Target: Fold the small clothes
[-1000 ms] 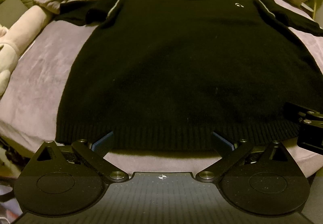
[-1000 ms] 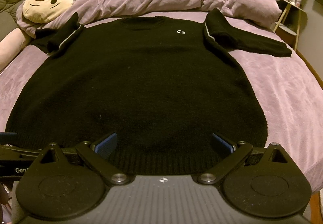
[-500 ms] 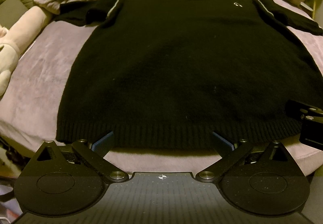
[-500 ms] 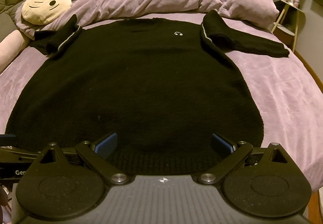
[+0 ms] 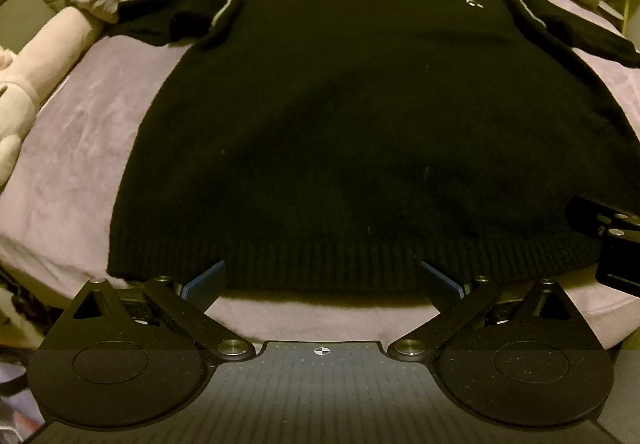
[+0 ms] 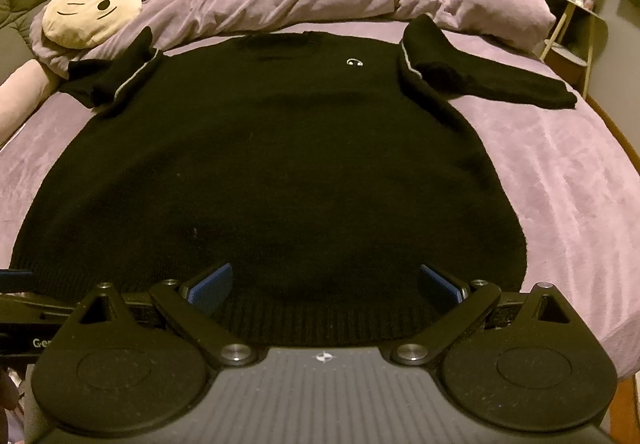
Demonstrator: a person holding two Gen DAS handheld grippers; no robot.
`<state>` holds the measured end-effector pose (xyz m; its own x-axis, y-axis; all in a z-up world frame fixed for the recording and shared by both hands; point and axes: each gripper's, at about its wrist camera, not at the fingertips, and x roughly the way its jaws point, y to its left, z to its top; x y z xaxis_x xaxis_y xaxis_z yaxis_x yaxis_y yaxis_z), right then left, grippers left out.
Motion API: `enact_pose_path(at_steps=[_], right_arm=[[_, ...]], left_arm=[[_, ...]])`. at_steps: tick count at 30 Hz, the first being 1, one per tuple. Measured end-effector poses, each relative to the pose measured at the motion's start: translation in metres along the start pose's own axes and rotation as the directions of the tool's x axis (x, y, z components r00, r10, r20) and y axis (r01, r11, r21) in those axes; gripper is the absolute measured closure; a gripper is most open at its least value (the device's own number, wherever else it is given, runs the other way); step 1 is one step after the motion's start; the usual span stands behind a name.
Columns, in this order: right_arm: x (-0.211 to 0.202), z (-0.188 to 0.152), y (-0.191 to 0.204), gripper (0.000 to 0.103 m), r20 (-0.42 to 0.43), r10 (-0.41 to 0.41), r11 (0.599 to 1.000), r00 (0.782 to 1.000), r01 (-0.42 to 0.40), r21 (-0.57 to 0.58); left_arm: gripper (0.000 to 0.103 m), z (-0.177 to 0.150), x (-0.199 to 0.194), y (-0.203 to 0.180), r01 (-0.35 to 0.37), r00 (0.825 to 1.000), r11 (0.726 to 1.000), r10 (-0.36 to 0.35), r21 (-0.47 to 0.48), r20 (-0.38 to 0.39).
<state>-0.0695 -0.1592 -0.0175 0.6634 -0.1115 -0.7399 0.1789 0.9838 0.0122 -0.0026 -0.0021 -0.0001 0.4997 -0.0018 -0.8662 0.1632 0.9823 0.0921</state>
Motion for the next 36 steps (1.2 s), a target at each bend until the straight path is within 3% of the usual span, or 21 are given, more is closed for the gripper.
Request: enact_pose_path(at_steps=[23, 36], right_arm=[[0.026, 0.01, -0.011, 0.004, -0.038, -0.018, 0.998, 0.999, 0.02, 0.054], [0.042, 0.008, -0.017, 0.004, -0.069, 0.012, 0.998, 0.998, -0.008, 0.066]], left_arm=[[0.0, 0.013, 0.02, -0.008, 0.009, 0.999, 0.999, -0.007, 0.036, -0.037], [0.0, 0.016, 0.029, -0.015, -0.024, 0.998, 0.999, 0.026, 0.032, -0.06]])
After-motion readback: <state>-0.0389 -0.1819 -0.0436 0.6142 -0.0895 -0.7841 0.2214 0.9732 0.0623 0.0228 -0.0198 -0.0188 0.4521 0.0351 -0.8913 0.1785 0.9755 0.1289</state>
